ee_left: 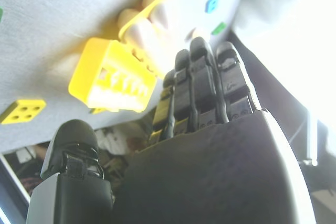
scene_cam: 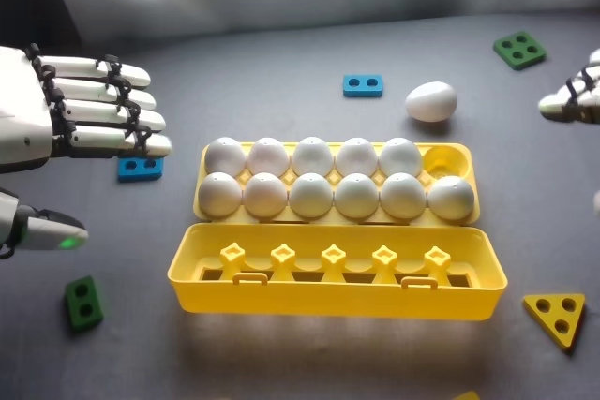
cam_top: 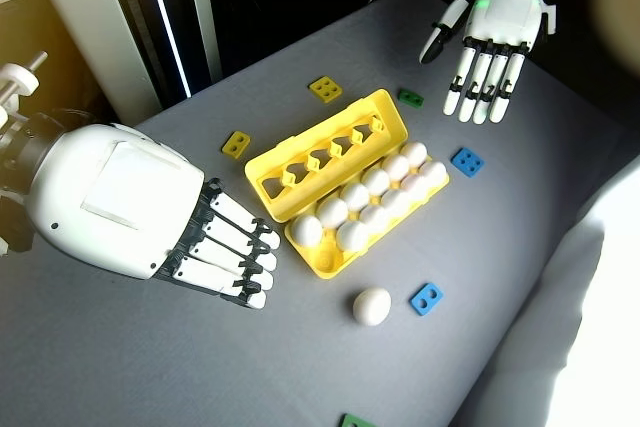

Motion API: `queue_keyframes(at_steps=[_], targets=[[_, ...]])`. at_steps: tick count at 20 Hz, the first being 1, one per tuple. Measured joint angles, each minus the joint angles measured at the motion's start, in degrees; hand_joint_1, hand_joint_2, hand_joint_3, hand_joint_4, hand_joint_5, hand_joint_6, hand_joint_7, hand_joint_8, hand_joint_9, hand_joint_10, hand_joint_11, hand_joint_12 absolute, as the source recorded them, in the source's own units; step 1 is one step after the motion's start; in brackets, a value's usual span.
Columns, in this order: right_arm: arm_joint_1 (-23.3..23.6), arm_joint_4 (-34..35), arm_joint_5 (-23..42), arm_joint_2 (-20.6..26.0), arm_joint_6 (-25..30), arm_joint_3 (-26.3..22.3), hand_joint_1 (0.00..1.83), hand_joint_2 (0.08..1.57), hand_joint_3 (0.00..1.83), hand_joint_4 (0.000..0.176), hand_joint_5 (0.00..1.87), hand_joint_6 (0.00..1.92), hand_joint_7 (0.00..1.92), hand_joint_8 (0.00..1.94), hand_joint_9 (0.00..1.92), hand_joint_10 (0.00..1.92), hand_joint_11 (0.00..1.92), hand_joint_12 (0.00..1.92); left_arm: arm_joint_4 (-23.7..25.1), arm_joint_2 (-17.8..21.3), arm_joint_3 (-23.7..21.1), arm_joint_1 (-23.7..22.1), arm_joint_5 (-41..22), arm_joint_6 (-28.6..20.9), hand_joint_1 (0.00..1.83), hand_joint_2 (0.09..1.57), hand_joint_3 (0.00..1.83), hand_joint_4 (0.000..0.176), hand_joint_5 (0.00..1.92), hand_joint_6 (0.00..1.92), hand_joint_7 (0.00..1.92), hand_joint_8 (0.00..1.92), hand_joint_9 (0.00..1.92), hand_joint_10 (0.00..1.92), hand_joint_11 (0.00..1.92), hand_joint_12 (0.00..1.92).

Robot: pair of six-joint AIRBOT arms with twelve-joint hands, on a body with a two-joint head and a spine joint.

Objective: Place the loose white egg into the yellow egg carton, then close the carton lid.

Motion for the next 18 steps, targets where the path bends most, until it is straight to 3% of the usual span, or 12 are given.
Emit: queue_keyframes(at_steps=[5, 7, 13, 18], targets=[[0.00, 0.59, -0.42, 0.00, 0.00, 0.07, 0.00, 1.19, 0.04, 0.000, 0.10, 0.00, 0.11, 0.00, 0.08, 0.00, 0.00, 0.10, -0.02, 0.13, 0.00, 0.00, 0.02, -1.07, 0.00, 1.27, 0.02, 0.000, 0.19, 0.00, 0.17, 0.00, 0.12, 0.00, 0.01, 0.06], [0.63, 0.94, -0.94, -0.46, 0.00, 0.74, 0.00, 1.20, 0.02, 0.000, 0.10, 0.01, 0.10, 0.01, 0.08, 0.01, 0.03, 0.01, -0.17, 0.13, 0.02, 0.35, 0.00, -1.07, 0.00, 1.27, 0.01, 0.000, 0.20, 0.00, 0.18, 0.00, 0.14, 0.01, 0.02, 0.07], [2.05, 1.09, -1.55, -5.44, -0.63, 7.41, 0.00, 1.20, 0.01, 0.000, 0.10, 0.00, 0.10, 0.00, 0.07, 0.00, 0.04, 0.02, 0.22, 0.61, 0.09, 0.81, -0.74, -1.88, 0.00, 1.29, 0.01, 0.000, 0.19, 0.00, 0.16, 0.00, 0.12, 0.00, 0.02, 0.08], [3.89, 1.25, -2.62, -10.21, -5.57, 12.83, 0.00, 1.20, 0.01, 0.000, 0.11, 0.01, 0.11, 0.00, 0.07, 0.00, 0.03, 0.02, 2.86, 0.81, 0.87, 0.81, -1.42, -5.16, 0.00, 1.29, 0.01, 0.000, 0.19, 0.00, 0.17, 0.00, 0.12, 0.00, 0.02, 0.08]])
